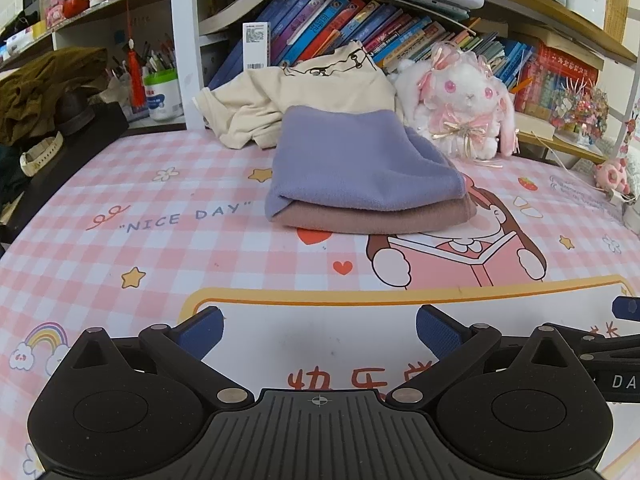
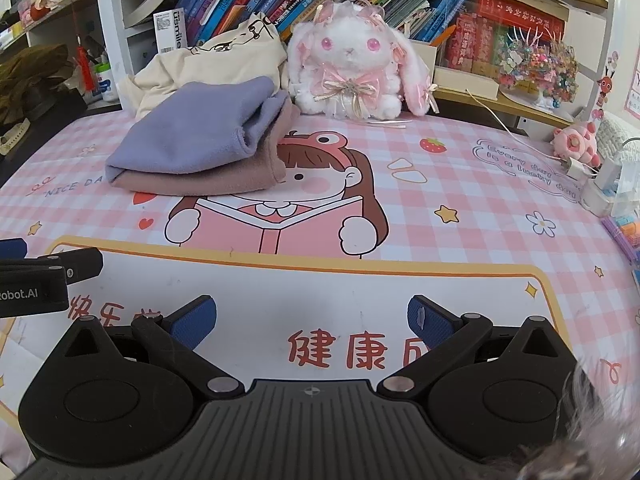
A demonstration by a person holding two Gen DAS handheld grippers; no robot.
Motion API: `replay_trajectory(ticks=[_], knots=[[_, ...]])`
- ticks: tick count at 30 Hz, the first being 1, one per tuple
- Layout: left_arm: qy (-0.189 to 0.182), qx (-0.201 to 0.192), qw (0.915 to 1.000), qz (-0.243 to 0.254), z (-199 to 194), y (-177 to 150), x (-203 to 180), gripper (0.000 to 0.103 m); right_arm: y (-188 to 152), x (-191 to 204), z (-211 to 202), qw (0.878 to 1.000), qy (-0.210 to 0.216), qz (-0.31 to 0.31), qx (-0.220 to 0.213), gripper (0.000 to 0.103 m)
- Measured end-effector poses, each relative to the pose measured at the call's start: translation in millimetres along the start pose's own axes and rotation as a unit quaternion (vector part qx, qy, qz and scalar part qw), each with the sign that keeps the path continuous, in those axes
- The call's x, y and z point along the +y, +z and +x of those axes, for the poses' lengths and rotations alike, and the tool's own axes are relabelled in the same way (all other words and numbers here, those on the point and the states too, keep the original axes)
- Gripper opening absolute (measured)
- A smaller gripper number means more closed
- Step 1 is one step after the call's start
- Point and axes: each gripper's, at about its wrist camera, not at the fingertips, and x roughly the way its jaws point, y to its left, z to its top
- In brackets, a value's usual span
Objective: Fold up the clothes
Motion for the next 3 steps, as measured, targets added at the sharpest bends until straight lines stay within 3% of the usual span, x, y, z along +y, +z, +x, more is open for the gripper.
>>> replay_trajectory(ticks=[3], knots=[[-0.004,0.0,1.0,-0.001,0.4,0.2,0.9,0.103,0.2,-0.2,0.6,1.0,0.001,0.0,0.001,0.103]])
